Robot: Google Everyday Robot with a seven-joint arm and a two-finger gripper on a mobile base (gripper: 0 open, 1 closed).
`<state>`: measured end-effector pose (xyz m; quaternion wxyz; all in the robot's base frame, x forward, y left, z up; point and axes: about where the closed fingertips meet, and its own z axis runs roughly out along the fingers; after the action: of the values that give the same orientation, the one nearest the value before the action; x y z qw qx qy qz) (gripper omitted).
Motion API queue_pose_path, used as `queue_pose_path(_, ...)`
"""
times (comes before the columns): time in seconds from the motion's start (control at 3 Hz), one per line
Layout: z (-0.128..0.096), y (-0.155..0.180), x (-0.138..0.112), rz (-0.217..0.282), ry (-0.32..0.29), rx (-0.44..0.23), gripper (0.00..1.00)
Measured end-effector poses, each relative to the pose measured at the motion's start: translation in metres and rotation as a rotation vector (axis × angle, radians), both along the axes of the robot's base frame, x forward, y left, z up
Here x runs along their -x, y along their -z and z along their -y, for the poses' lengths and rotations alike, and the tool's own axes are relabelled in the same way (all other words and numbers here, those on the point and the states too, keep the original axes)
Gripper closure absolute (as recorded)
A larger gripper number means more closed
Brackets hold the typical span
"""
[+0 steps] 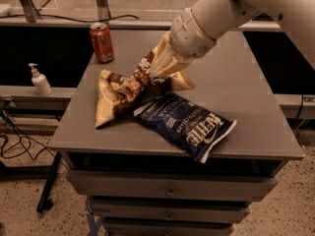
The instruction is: Move brown chip bag near blue chip bag
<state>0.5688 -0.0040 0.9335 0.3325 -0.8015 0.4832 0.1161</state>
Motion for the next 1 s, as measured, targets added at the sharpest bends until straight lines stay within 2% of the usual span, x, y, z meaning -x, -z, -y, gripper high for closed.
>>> queue_pose_path(0.33, 0.003, 0.000, -0.008, 0.048, 0.030, 0.051, 0.12)
queue_pose_path(0.67, 0.023, -0.011, -0.021, 0.085, 0.121, 0.066, 0.00)
queue_pose_path(1.0, 0.069, -0.030, -0.032, 0.099, 0.269, 0.061, 0.00)
